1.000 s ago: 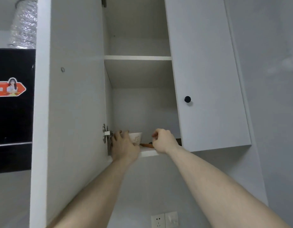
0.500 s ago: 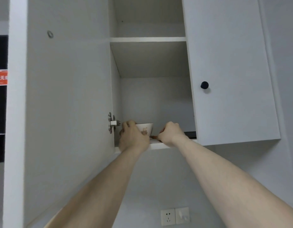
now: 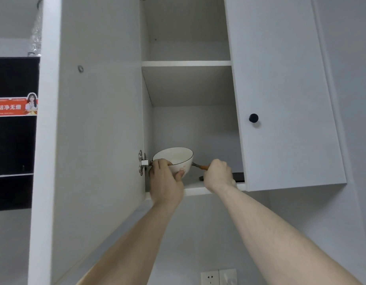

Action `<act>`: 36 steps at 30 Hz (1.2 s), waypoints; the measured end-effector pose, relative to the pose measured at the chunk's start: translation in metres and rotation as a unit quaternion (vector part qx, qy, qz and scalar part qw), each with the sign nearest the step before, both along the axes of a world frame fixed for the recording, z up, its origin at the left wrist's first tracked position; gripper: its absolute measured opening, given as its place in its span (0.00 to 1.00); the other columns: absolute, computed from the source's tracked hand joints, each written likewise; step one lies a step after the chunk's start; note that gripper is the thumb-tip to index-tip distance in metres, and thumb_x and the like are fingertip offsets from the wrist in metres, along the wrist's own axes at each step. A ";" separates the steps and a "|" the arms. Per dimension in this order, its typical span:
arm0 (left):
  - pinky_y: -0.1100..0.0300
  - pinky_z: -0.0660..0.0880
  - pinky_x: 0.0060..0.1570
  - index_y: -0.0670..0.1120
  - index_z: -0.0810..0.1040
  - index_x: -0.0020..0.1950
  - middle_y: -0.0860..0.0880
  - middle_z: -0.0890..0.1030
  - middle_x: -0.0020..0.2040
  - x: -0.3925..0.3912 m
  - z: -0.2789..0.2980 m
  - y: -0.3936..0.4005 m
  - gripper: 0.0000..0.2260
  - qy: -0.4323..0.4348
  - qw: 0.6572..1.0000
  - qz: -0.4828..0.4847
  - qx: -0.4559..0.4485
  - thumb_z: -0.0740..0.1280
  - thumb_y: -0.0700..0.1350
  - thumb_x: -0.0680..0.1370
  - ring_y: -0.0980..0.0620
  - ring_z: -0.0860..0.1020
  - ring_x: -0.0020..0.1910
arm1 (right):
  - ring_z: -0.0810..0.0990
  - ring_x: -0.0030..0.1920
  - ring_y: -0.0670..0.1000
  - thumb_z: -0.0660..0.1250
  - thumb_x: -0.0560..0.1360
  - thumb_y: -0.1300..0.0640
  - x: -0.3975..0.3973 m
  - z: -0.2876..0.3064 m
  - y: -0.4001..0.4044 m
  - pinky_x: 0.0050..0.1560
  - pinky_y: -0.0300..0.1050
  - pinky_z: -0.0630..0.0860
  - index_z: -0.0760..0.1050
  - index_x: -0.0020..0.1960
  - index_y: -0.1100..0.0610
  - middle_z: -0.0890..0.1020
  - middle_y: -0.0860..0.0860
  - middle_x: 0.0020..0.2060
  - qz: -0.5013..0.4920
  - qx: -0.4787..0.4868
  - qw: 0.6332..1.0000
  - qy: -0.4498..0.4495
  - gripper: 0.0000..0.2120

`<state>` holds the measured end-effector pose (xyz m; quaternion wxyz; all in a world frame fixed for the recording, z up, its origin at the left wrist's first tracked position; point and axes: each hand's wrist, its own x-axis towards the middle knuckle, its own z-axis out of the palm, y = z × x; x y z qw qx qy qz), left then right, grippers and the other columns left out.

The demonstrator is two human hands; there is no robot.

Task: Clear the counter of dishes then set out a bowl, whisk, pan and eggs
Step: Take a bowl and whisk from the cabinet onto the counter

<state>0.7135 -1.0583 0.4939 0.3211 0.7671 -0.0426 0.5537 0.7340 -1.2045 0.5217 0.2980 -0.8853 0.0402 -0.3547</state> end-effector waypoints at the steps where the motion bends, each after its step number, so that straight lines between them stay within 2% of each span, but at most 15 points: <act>1: 0.51 0.70 0.55 0.44 0.73 0.55 0.46 0.75 0.57 0.000 -0.001 0.000 0.14 -0.006 1.000 -0.007 0.002 0.75 0.47 0.76 0.41 0.75 0.55 | 0.81 0.57 0.61 0.64 0.79 0.61 -0.002 0.000 0.000 0.43 0.49 0.75 0.78 0.55 0.60 0.82 0.58 0.54 -0.004 0.000 1.000 -0.003 0.07; 7: 0.53 0.71 0.54 0.44 0.74 0.54 0.48 0.75 0.56 -0.013 -0.002 0.002 0.15 -0.040 0.997 -0.068 -0.021 0.76 0.46 0.75 0.44 0.74 0.55 | 0.80 0.59 0.62 0.60 0.79 0.64 -0.003 -0.001 -0.002 0.48 0.50 0.74 0.74 0.63 0.58 0.80 0.58 0.57 -0.010 0.020 0.999 -0.050 0.14; 11: 0.59 0.68 0.52 0.45 0.74 0.55 0.52 0.75 0.54 -0.034 -0.009 -0.002 0.15 -0.054 0.994 -0.098 -0.015 0.76 0.46 0.75 0.48 0.74 0.55 | 0.80 0.55 0.64 0.58 0.79 0.65 -0.006 -0.002 -0.005 0.50 0.51 0.72 0.75 0.63 0.58 0.79 0.58 0.54 0.024 0.049 0.991 -0.119 0.15; 14: 0.64 0.64 0.50 0.45 0.74 0.55 0.54 0.73 0.53 -0.057 -0.013 -0.003 0.15 -0.062 0.991 -0.122 0.015 0.76 0.45 0.74 0.53 0.71 0.54 | 0.79 0.56 0.63 0.56 0.83 0.61 -0.020 -0.010 -0.007 0.48 0.50 0.67 0.77 0.66 0.54 0.80 0.58 0.53 0.050 0.098 0.976 -0.190 0.16; 16: 0.66 0.63 0.51 0.45 0.74 0.55 0.55 0.72 0.54 -0.077 -0.016 0.002 0.14 -0.059 0.988 -0.141 0.031 0.76 0.45 0.75 0.55 0.71 0.54 | 0.79 0.58 0.61 0.56 0.85 0.59 -0.037 -0.017 -0.010 0.51 0.49 0.68 0.77 0.68 0.53 0.80 0.56 0.56 0.058 0.133 0.966 -0.212 0.16; 18: 0.64 0.66 0.52 0.46 0.74 0.54 0.54 0.73 0.56 -0.097 -0.022 0.007 0.14 -0.051 0.985 -0.157 0.042 0.75 0.46 0.75 0.54 0.72 0.55 | 0.79 0.60 0.60 0.57 0.84 0.60 -0.054 -0.027 -0.014 0.54 0.46 0.69 0.77 0.68 0.56 0.81 0.56 0.58 0.084 0.191 0.946 -0.248 0.16; 21: 0.61 0.70 0.55 0.47 0.73 0.54 0.53 0.75 0.59 -0.133 -0.037 0.017 0.14 -0.028 0.981 -0.184 0.058 0.75 0.47 0.76 0.53 0.74 0.56 | 0.80 0.59 0.54 0.58 0.84 0.59 -0.092 -0.041 -0.017 0.53 0.38 0.67 0.78 0.66 0.55 0.82 0.52 0.60 0.099 0.268 0.923 -0.258 0.15; 24: 0.59 0.71 0.55 0.46 0.73 0.54 0.54 0.75 0.59 -0.175 -0.063 0.029 0.13 -0.017 0.972 -0.213 0.093 0.74 0.47 0.77 0.53 0.74 0.57 | 0.80 0.53 0.50 0.58 0.84 0.60 -0.137 -0.063 -0.015 0.49 0.35 0.70 0.78 0.65 0.55 0.84 0.52 0.54 0.139 0.344 0.893 -0.253 0.14; 27: 0.59 0.71 0.55 0.49 0.71 0.52 0.57 0.75 0.61 -0.225 -0.093 0.044 0.12 0.033 0.966 -0.224 0.121 0.74 0.47 0.77 0.54 0.73 0.60 | 0.79 0.46 0.43 0.58 0.84 0.59 -0.184 -0.099 -0.009 0.42 0.30 0.71 0.77 0.65 0.54 0.82 0.46 0.48 0.143 0.389 0.882 -0.226 0.14; 29: 0.57 0.73 0.58 0.52 0.69 0.51 0.59 0.75 0.62 -0.258 -0.115 0.058 0.13 0.061 0.961 -0.231 0.140 0.74 0.48 0.77 0.54 0.74 0.61 | 0.78 0.44 0.40 0.58 0.85 0.59 -0.216 -0.130 -0.003 0.41 0.26 0.71 0.77 0.65 0.54 0.80 0.44 0.45 0.137 0.403 0.880 -0.209 0.13; 30: 0.55 0.74 0.59 0.52 0.69 0.51 0.59 0.75 0.62 -0.277 -0.127 0.065 0.14 0.073 0.957 -0.238 0.148 0.74 0.48 0.76 0.54 0.74 0.62 | 0.78 0.44 0.42 0.58 0.85 0.60 -0.231 -0.147 0.001 0.44 0.29 0.72 0.77 0.65 0.55 0.80 0.44 0.45 0.138 0.404 0.883 -0.196 0.13; 33: 0.51 0.76 0.62 0.54 0.70 0.50 0.61 0.75 0.60 -0.331 -0.165 0.098 0.14 0.124 0.948 -0.255 0.146 0.76 0.48 0.75 0.55 0.75 0.63 | 0.77 0.46 0.50 0.57 0.85 0.59 -0.276 -0.201 0.023 0.52 0.46 0.74 0.75 0.65 0.52 0.79 0.46 0.47 0.144 0.403 0.897 -0.115 0.13; 36: 0.55 0.76 0.62 0.56 0.70 0.50 0.63 0.76 0.60 -0.381 -0.206 0.134 0.16 0.176 0.943 -0.250 0.134 0.77 0.48 0.74 0.56 0.76 0.63 | 0.75 0.46 0.52 0.58 0.85 0.60 -0.324 -0.254 0.045 0.53 0.50 0.72 0.73 0.64 0.47 0.78 0.46 0.46 0.152 0.417 0.895 -0.048 0.12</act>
